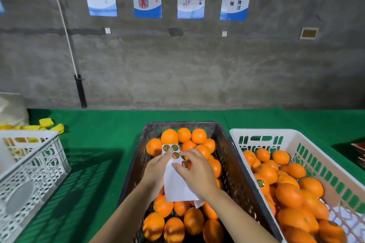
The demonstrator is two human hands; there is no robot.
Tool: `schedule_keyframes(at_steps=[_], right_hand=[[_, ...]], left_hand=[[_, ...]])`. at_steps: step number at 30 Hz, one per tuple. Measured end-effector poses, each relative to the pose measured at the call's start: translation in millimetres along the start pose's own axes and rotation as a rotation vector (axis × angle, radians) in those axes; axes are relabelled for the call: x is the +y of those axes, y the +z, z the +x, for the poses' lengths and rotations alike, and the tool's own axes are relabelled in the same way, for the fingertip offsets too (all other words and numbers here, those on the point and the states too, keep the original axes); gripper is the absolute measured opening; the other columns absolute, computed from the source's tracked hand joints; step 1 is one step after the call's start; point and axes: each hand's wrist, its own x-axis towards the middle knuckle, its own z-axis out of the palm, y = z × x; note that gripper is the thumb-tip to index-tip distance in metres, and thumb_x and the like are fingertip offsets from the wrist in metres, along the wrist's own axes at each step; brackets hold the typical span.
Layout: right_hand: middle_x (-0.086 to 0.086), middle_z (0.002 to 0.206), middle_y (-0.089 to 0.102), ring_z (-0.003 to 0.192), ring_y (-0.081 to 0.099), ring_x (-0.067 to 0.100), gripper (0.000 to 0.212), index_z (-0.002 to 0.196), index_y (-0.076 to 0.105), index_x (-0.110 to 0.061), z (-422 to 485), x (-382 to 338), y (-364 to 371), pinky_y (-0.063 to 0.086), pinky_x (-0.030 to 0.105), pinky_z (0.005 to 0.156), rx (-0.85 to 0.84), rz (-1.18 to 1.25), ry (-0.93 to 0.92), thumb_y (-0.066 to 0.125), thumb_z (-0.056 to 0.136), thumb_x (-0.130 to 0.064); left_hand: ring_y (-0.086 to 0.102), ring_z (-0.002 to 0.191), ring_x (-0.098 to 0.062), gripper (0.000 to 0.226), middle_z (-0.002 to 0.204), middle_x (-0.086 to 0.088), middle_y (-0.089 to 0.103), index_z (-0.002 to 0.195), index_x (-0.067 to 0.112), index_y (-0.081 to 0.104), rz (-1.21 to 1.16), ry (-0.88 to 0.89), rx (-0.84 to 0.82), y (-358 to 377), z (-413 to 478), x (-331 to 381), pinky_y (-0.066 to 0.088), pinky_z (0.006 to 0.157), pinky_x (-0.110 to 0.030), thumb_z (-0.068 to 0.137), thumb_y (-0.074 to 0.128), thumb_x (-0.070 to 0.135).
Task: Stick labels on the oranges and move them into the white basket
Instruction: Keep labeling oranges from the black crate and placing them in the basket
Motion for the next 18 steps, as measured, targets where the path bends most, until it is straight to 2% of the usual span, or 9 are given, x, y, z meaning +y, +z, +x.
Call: schedule_keyframes(at_steps=[3, 5, 8, 10, 12, 14, 18], right_hand=[[-0.015, 0.124, 0.060, 0.111, 0.055, 0.004, 0.043, 0.130, 0.066, -0.026, 2.2, 4.2, 0.7, 0.047, 0.015, 0.083, 0.020, -0.013, -0.007, 0.065, 0.093, -0.047], [-0.012, 0.122, 0.064, 0.111, 0.057, 0.006, 0.040, 0.129, 0.068, -0.023, 2.8, 5.6, 0.7, 0.050, 0.023, 0.086, 0.017, -0.019, -0.017, 0.065, 0.094, -0.043], [-0.011, 0.113, 0.069, 0.104, 0.060, 0.007, 0.032, 0.120, 0.074, -0.022, 2.5, 5.0, 0.7, 0.053, 0.028, 0.082, 0.034, -0.012, -0.030, 0.065, 0.095, -0.041], [-0.011, 0.109, 0.070, 0.100, 0.061, 0.008, 0.027, 0.115, 0.075, -0.023, 2.1, 5.1, 0.4, 0.053, 0.031, 0.079, 0.022, -0.013, -0.042, 0.065, 0.096, -0.039], [-0.009, 0.104, 0.070, 0.097, 0.061, 0.010, 0.022, 0.110, 0.077, -0.022, 2.0, 5.6, -0.9, 0.052, 0.034, 0.078, -0.002, -0.002, -0.052, 0.064, 0.097, -0.035], [-0.007, 0.100, 0.070, 0.093, 0.061, 0.010, 0.020, 0.106, 0.078, -0.020, 2.1, 6.5, -2.3, 0.051, 0.037, 0.077, -0.039, 0.042, -0.058, 0.063, 0.098, -0.032], [-0.008, 0.095, 0.071, 0.093, 0.061, 0.009, 0.019, 0.099, 0.079, -0.021, 3.1, 6.9, -4.6, 0.052, 0.039, 0.078, -0.151, 0.157, -0.035, 0.061, 0.099, -0.027]], left_hand=[[0.070, 0.099, -0.034, 0.023, 0.101, -0.013, 0.076, 0.106, 0.008, 0.074, 0.043, 0.002, -0.008, 1.9, -2.3, -1.2, 0.052, 0.095, -0.050, 0.094, 0.068, 0.026], [0.070, 0.092, -0.033, 0.018, 0.097, -0.018, 0.075, 0.101, 0.003, 0.074, 0.056, 0.008, 0.018, 3.1, -1.2, -2.5, 0.054, 0.086, -0.046, 0.093, 0.068, 0.018], [0.064, 0.079, -0.029, 0.016, 0.090, -0.025, 0.070, 0.095, -0.005, 0.071, 0.154, 0.092, 0.044, 4.0, -0.8, -3.9, 0.048, 0.070, -0.037, 0.095, 0.064, 0.010], [0.053, 0.066, -0.021, 0.024, 0.070, -0.016, 0.061, 0.077, 0.004, 0.066, 0.329, 0.199, 0.052, 3.8, -2.6, -7.5, 0.039, 0.062, -0.035, 0.097, 0.057, 0.013], [0.035, 0.055, -0.011, 0.037, 0.054, 0.002, 0.041, 0.062, 0.015, 0.046, 0.563, 0.338, 0.045, 4.3, -5.1, -11.4, 0.027, 0.055, -0.031, 0.098, 0.051, 0.015], [0.029, 0.052, -0.008, 0.038, 0.053, 0.005, 0.036, 0.062, 0.018, 0.038, 0.703, 0.426, 0.062, 3.2, -6.8, -13.9, 0.022, 0.053, -0.028, 0.099, 0.048, 0.019], [0.032, 0.053, -0.011, 0.035, 0.062, -0.011, 0.044, 0.071, 0.007, 0.045, 0.825, 0.516, 0.101, 1.1, -8.0, -14.7, 0.021, 0.053, -0.029, 0.100, 0.046, 0.026]])
